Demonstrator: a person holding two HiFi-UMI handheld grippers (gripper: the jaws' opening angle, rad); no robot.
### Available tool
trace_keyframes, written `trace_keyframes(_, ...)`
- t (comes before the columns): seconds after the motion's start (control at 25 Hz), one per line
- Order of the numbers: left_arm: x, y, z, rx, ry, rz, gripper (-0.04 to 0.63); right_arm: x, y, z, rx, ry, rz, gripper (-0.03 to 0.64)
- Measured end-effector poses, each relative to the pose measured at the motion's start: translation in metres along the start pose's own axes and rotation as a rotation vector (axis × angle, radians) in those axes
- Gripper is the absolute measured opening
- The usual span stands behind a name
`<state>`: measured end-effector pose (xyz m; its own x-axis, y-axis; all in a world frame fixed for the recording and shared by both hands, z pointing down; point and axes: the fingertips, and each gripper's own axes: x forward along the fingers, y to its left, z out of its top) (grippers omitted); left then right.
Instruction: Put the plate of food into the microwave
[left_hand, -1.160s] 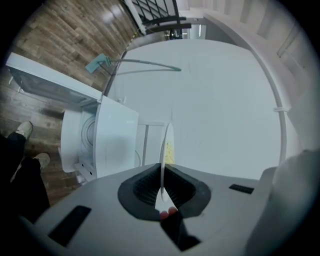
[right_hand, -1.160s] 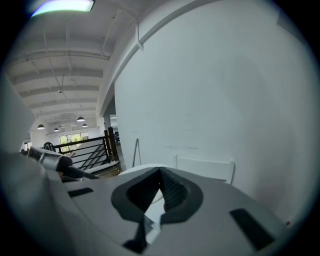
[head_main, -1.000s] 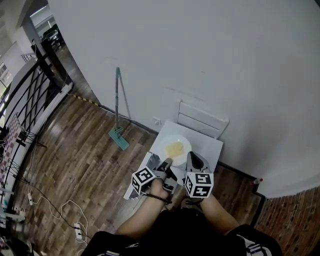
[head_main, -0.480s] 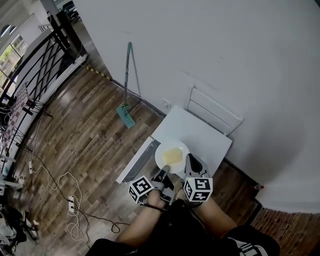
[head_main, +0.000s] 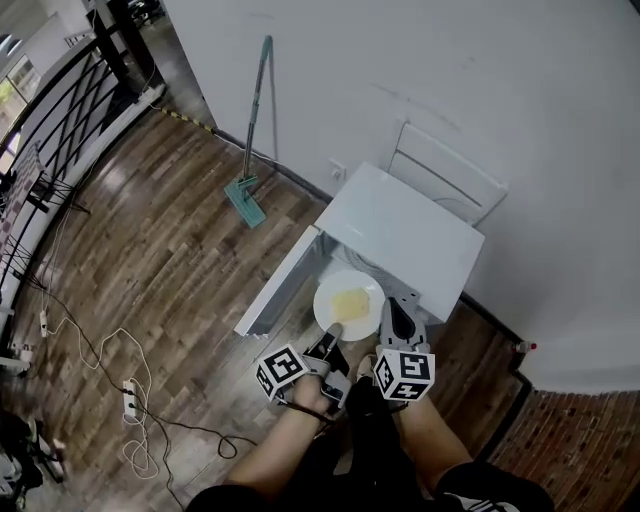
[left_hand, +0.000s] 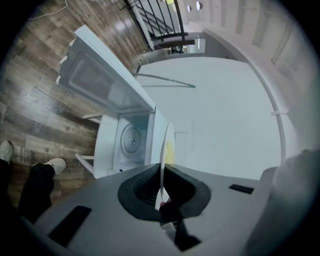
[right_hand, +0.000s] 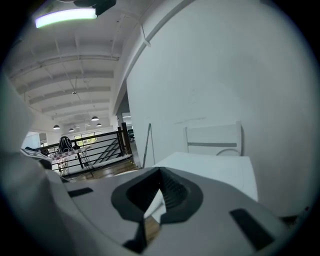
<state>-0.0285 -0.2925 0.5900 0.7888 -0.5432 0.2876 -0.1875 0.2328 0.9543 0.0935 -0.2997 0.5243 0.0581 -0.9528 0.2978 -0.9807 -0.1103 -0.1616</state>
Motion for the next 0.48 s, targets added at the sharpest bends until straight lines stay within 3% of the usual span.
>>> trace_keyframes(0.24,0.016,0.073,0.003,0.013,0.041,-0.018,0.011,0.007,0.012,-0.086,0.008,0.020,-0.012,0.013)
trace_keyframes(0.48,0.084,0.136,0.034,0.039,0.046,-0.099,0.011,0.064,-0.013,-0.147,0.012,-0.060,-0.046,0.012)
